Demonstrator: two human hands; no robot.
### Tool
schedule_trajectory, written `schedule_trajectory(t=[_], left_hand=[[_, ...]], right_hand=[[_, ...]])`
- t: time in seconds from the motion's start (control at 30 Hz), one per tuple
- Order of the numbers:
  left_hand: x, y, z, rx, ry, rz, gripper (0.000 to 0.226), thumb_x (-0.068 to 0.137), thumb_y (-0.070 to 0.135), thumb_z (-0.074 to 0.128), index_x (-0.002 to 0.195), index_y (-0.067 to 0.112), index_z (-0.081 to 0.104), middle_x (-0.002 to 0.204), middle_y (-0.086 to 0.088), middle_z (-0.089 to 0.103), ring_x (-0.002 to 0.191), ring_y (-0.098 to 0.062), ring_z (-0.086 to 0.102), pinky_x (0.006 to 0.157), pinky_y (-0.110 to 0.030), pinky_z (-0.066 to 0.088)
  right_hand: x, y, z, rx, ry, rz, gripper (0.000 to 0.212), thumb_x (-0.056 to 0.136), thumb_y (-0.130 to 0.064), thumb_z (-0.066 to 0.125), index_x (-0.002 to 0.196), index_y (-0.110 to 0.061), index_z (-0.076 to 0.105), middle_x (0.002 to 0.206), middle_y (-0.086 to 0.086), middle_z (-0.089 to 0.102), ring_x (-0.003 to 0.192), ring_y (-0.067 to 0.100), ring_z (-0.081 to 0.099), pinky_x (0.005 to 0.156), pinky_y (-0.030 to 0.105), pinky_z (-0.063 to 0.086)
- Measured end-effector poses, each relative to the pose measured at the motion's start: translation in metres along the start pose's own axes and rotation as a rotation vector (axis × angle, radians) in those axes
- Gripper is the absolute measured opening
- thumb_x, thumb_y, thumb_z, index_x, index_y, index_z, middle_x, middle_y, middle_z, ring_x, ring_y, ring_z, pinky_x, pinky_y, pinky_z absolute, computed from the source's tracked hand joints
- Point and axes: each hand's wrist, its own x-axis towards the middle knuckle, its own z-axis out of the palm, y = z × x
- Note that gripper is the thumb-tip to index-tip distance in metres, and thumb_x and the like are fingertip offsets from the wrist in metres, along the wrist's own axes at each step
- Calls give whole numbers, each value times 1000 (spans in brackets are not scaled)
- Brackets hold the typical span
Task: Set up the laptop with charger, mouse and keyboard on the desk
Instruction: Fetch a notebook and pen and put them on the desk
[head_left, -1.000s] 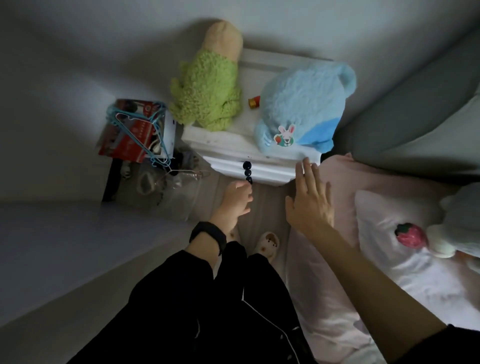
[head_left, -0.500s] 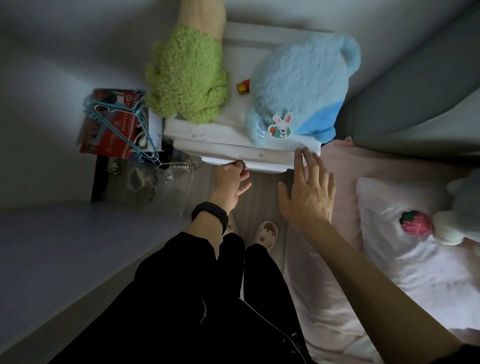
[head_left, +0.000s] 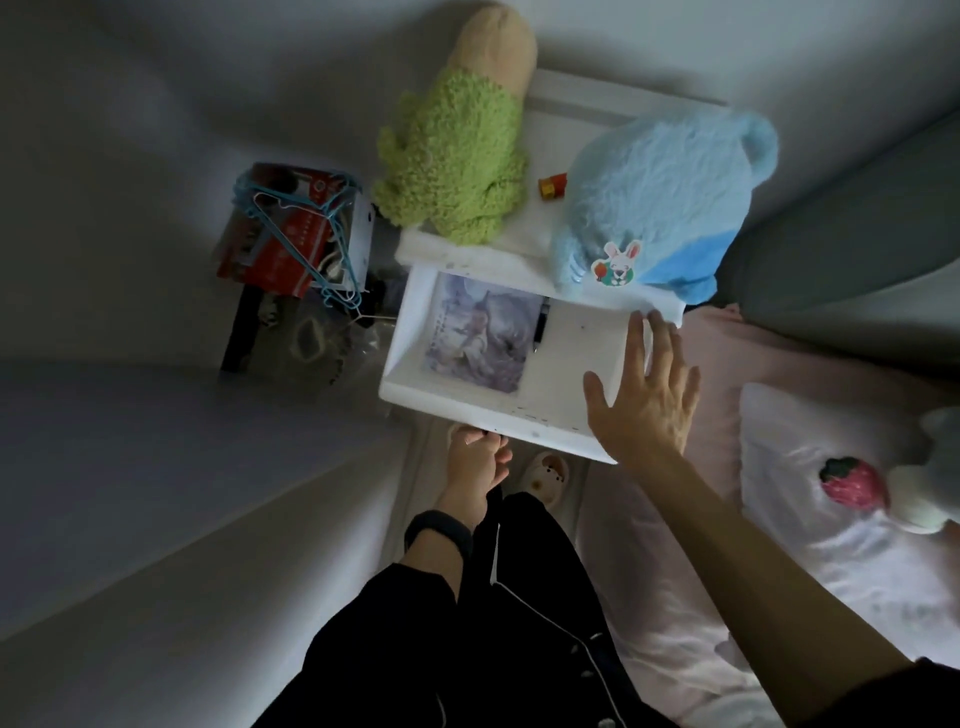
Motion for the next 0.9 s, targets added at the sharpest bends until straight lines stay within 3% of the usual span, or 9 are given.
schedule_trajectory(t=[0.07, 0.17, 0.3, 0.47, 0.63, 0.77, 0.9], left_hand=[[-5, -11, -10, 18, -12, -4, 21, 100, 27, 55, 114, 12, 58, 94, 2, 65, 66, -8, 57, 63, -22, 50], [-13, -11, -19, -9, -33, 9, 10, 101, 21, 53, 108, 16, 59, 92, 2, 67, 70, -11, 58, 66, -25, 49], [-20, -7, -31, 118, -67, 18, 24, 97, 19, 48, 114, 12, 64, 86, 4, 65, 63, -10, 57, 62, -24, 43], [-41, 4, -49, 338, -79, 62, 24, 99, 24, 50, 115, 11, 62, 97, -2, 66, 73, -14, 59, 61, -24, 42], [-75, 50, -53, 448, -249, 194, 19, 100, 30, 51, 105, 19, 66, 97, 4, 72, 82, -13, 64, 77, -27, 46], [-57, 100, -32, 344, -146, 332, 20, 95, 29, 58, 111, 16, 62, 109, -5, 69, 94, -19, 66, 86, -37, 49], [-10, 127, -13, 559, -11, 475, 30, 89, 20, 55, 109, -1, 60, 112, -27, 63, 108, -40, 61, 90, -47, 49]], right_hand=[[-1, -1, 3, 16, 9, 14, 87, 92, -49, 53, 160, -27, 3, 168, -6, 3, 156, 21, 2, 121, 60, 15], [-2, -4, 7, 43, 15, 24, 87, 92, -46, 55, 160, -26, 4, 168, -8, -1, 156, 21, 1, 121, 59, 14], [-7, -7, 12, 59, 21, 12, 89, 90, -43, 59, 159, -23, 7, 169, -2, 1, 152, 29, 15, 118, 61, 22], [-27, -7, 17, 208, 86, -7, 72, 87, -29, 66, 151, -15, 35, 154, 13, 38, 137, 37, 36, 106, 59, 37], [-33, -15, 21, 291, 73, -50, 37, 91, -23, 64, 128, -17, 61, 127, 4, 66, 121, 30, 55, 101, 49, 41], [-9, -36, 21, 430, -75, -16, 27, 96, -24, 57, 121, -19, 65, 115, 0, 72, 105, 21, 66, 96, 36, 50], [25, -53, 35, 445, -228, 140, 32, 97, -30, 53, 125, -19, 62, 116, 2, 72, 103, 26, 68, 91, 34, 53]])
